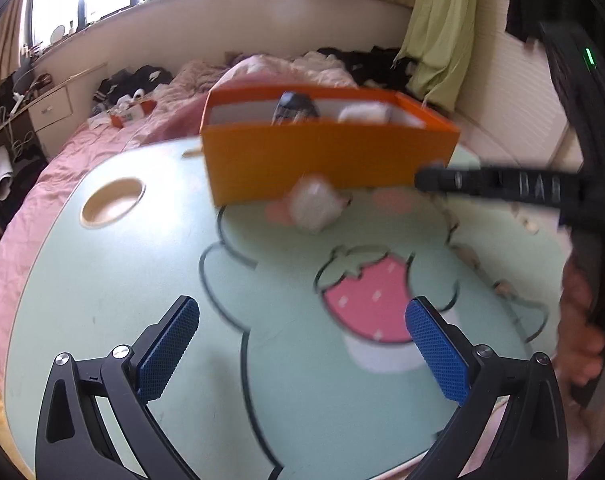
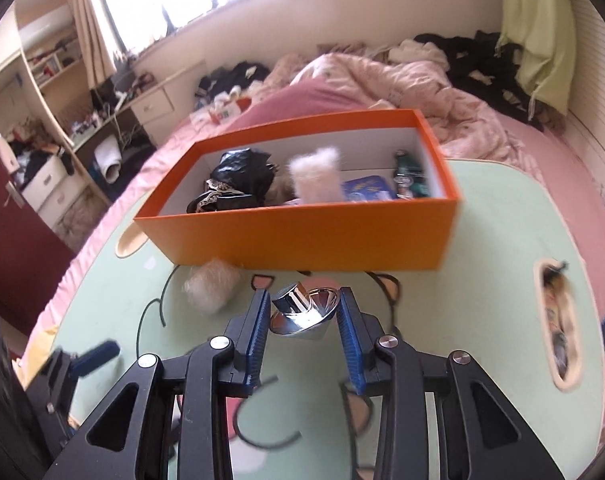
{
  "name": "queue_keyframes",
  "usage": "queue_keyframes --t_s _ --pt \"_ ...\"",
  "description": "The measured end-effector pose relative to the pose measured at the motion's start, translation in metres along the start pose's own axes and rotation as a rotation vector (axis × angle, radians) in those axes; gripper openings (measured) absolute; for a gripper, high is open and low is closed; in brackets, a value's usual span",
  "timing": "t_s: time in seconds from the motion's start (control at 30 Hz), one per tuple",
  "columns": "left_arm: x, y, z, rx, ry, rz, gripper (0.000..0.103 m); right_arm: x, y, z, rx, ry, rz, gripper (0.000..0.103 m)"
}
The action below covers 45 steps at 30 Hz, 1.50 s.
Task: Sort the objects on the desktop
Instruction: 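Grasp the clear plastic-wrapped ball with left gripper while right gripper holds the silver piece, then drop the plastic ball into the orange box with left gripper while right gripper drops the silver piece in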
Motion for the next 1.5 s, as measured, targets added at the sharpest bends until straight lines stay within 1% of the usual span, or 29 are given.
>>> queue_keyframes --t_s 0.1,0.2,0.23,0.27,0.33,0.37,0.4,0.43,0.47,0.5,0.53,0.67,0.7,0.8,0.87,0.97,1.07,1.17,1.23,1.27,1.3,1.33,1.37,1.4,1.43,1.5 --pt "0.028 0.004 0.008 -0.011 -0.033 0.033 0.103 -0.001 0.015 0.007 -0.008 -0.016 0.037 0.033" --pt "0.053 -0.014 0.011 -0.002 -0.056 -0.009 0.102 0.002 0.029 0.012 -0.026 -0.014 0.072 0.033" --pt "0.057 -0.021 0.01 0.001 -0.06 -0.03 0.097 0.003 0.031 0.013 -0.029 -0.016 0.079 0.033" --pt "0.06 -0.029 0.01 -0.001 -0.065 -0.054 0.086 0.003 0.033 0.015 -0.028 -0.017 0.083 0.033" --pt "0.062 -0.043 0.008 -0.017 -0.062 -0.1 0.078 0.003 0.035 0.017 -0.022 -0.023 0.086 0.033" --pt "0.063 -0.05 0.007 -0.031 -0.058 -0.116 0.076 0.003 0.035 0.019 -0.021 -0.026 0.085 0.033" --pt "0.064 -0.053 0.005 -0.034 -0.049 -0.119 0.074 0.002 0.034 0.019 -0.02 -0.028 0.083 0.033" --pt "0.064 -0.056 0.003 -0.034 -0.04 -0.119 0.068 0.003 0.033 0.019 -0.022 -0.026 0.078 0.034" --pt "0.065 -0.059 0.0 -0.041 -0.03 -0.121 0.055 0.002 0.031 0.02 -0.024 -0.024 0.076 0.034" --pt "0.065 -0.06 -0.001 -0.049 -0.023 -0.126 0.048 0.003 0.031 0.02 -0.025 -0.024 0.075 0.033" --pt "0.064 -0.061 -0.002 -0.06 -0.018 -0.132 0.032 0.003 0.03 0.02 -0.026 -0.023 0.074 0.033" --pt "0.057 -0.052 -0.001 -0.111 -0.038 -0.113 0.032 0.003 0.03 0.021 -0.029 -0.026 0.076 0.033" --pt "0.055 -0.048 -0.001 -0.113 -0.042 -0.1 0.032 0.003 0.03 0.022 -0.029 -0.028 0.078 0.033" --pt "0.048 -0.028 -0.003 -0.119 -0.046 -0.045 0.032 0.005 0.034 0.026 -0.03 -0.032 0.088 0.033" --pt "0.05 -0.01 -0.007 -0.148 -0.036 -0.005 0.032 0.009 0.039 0.025 -0.025 -0.025 0.101 0.033" --pt "0.067 0.008 -0.01 -0.156 -0.03 0.049 0.032 0.025 0.047 0.018 -0.009 -0.004 0.128 0.033" --pt "0.099 0.016 -0.011 -0.131 -0.027 0.095 0.032 0.046 0.049 0.01 -0.01 0.018 0.154 0.033" --pt "0.123 0.011 -0.01 -0.139 -0.024 0.091 0.032 0.073 0.038 0.003 -0.006 0.03 0.148 0.034" --pt "0.139 0.002 -0.007 -0.131 -0.021 0.081 0.033 0.09 0.024 0.002 -0.04 0.034 0.13 0.034" --pt "0.145 -0.005 -0.008 -0.119 -0.014 0.067 0.039 0.096 0.016 0.003 -0.062 0.031 0.12 0.034" --pt "0.15 -0.015 -0.009 -0.098 -0.003 0.045 0.043 0.1 0.009 0.005 -0.082 0.027 0.108 0.035" --pt "0.153 -0.023 -0.011 -0.08 0.006 0.03 0.055 0.105 -0.003 0.008 -0.105 0.02 0.081 0.047" --pt "0.156 -0.033 -0.014 -0.057 0.017 0.018 0.061 0.107 -0.011 0.011 -0.126 0.009 0.06 0.056" --pt "0.157 -0.038 -0.017 -0.039 0.024 0.02 0.062 0.108 -0.015 0.015 -0.154 -0.005 0.051 0.064" --pt "0.155 -0.041 -0.018 -0.029 0.027 0.02 0.062 0.108 -0.019 0.019 -0.174 -0.015 0.048 0.066" --pt "0.15 -0.04 -0.024 -0.024 0.037 0.025 0.062 0.104 -0.02 0.022 -0.174 -0.015 0.049 0.066"
Point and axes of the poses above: each gripper's, at about its wrist camera, not at the fingertips, and y roughly against the way its jaws point, z to its right, x to its top, the point moved 6 cm from there along -y, roughly the way its jaws point, and after that the axes turned 9 degrees about -z, right-handed, at the moved point
